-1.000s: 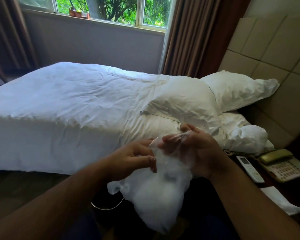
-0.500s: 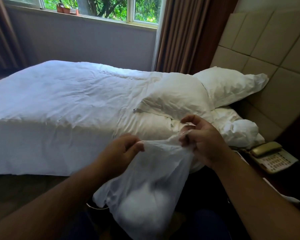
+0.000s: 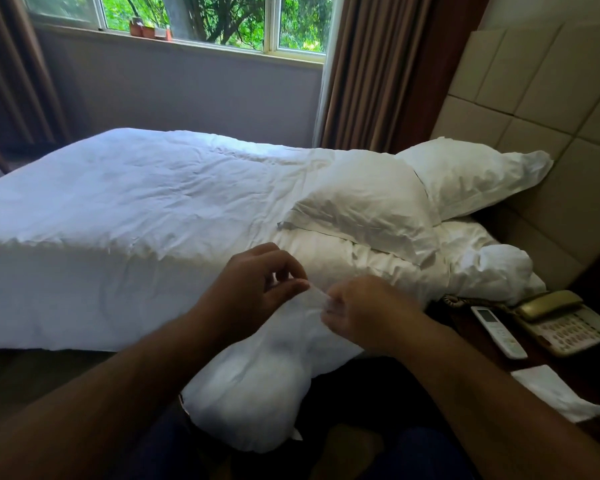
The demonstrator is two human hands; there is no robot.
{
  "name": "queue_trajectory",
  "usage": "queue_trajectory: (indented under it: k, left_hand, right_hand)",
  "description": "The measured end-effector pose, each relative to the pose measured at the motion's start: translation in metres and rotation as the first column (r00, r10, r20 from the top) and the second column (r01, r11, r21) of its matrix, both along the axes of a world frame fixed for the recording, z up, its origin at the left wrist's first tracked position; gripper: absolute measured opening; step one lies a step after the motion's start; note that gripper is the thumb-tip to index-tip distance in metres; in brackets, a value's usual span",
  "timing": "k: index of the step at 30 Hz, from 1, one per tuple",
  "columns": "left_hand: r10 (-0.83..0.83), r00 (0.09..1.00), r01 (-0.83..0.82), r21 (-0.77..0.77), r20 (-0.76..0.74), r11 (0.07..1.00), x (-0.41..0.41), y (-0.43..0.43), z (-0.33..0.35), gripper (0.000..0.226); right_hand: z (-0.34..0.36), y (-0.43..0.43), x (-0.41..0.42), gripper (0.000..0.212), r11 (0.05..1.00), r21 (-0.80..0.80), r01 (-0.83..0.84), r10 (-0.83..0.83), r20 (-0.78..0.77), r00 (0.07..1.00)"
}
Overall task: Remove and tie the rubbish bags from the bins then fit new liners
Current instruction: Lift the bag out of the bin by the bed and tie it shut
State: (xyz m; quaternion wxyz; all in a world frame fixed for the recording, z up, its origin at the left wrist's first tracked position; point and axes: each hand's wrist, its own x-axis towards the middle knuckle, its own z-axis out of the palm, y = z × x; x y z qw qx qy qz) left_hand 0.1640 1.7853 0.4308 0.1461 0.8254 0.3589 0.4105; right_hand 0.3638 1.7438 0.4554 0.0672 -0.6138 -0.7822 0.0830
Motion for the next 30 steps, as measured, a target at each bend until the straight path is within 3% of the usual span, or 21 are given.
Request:
queue_trajectory:
  k: [2, 4, 6, 9, 11, 13, 17, 19, 21, 24, 26, 28, 30]
  left_hand:
    - [0.015, 0.996, -0.021, -0.074, -0.085, 0.997, -0.010, 0.002, 0.001, 0.032]
    - [0.055, 0.948, -0.087, -0.091, -0.313, 0.992, -0.022, 0.006, -0.006, 0.049]
    - [0.114, 0.893, -0.167, -0.087, -0.435, 0.982, -0.029, 0.007, -0.017, 0.033]
    - [0.163, 0.934, -0.234, -0.199, -0.319, 0.952, -0.027, 0.002, -0.026, 0.025]
    - [0.160, 0.946, -0.216, -0.179, -0.283, 0.960, -0.017, -0.002, -0.022, 0.024]
    - [0.148, 0.949, -0.191, -0.133, -0.277, 0.973, -0.005, -0.003, -0.015, 0.017]
    - [0.139, 0.953, -0.155, -0.039, -0.270, 0.987, 0.006, -0.002, -0.001, 0.006]
    - [0.077, 0.924, -0.141, -0.146, -0.373, 0.979, 0.003, 0.001, -0.002, 0.012]
    - [-0.033, 0.873, -0.146, -0.326, -0.486, 0.934, -0.001, 0.004, -0.007, 0.034]
    - [-0.089, 0.925, -0.147, -0.561, -0.371, 0.815, -0.011, 0.010, -0.015, 0.050]
    - [-0.068, 0.983, -0.071, -0.698, -0.169, 0.712, -0.013, 0.010, -0.016, 0.058]
    - [0.009, 0.998, 0.053, -0.844, 0.068, 0.533, -0.009, 0.007, -0.012, 0.044]
    - [0.069, 0.970, 0.184, -0.893, 0.231, 0.411, -0.008, 0.005, -0.006, 0.024]
  right_hand:
    - [-0.006, 0.006, -0.001, 0.024, 0.995, 0.083, 0.055, -0.052, -0.032, 0.998]
    - [-0.005, 0.010, 0.001, 0.016, 0.980, 0.180, 0.086, -0.063, -0.128, 0.990]
    - [0.000, 0.010, 0.005, 0.015, 0.970, 0.222, 0.102, -0.061, -0.186, 0.981]
    - [0.012, 0.006, 0.012, 0.024, 0.965, 0.251, 0.073, -0.082, 0.028, 0.996]
    - [0.019, 0.002, 0.010, 0.052, 0.979, 0.204, 0.029, -0.080, 0.247, 0.966]
    - [0.020, -0.002, 0.003, 0.066, 0.977, 0.211, -0.018, -0.040, 0.269, 0.962]
    - [0.009, 0.001, 0.001, 0.017, 0.914, 0.405, -0.031, -0.013, 0.107, 0.994]
    - [0.006, 0.003, 0.011, 0.013, 0.899, 0.435, 0.052, -0.074, 0.034, 0.997]
    - [0.004, 0.007, 0.022, 0.012, 0.876, 0.471, 0.104, -0.100, -0.032, 0.994]
    - [0.000, 0.013, 0.037, 0.010, 0.875, 0.449, 0.182, -0.155, -0.096, 0.983]
    - [-0.005, 0.016, 0.045, 0.011, 0.874, 0.429, 0.229, -0.199, -0.115, 0.973]
    - [-0.013, 0.017, 0.051, 0.015, 0.861, 0.425, 0.279, -0.227, -0.169, 0.959]
    - [-0.022, 0.015, 0.056, 0.020, 0.845, 0.419, 0.333, -0.247, -0.248, 0.937]
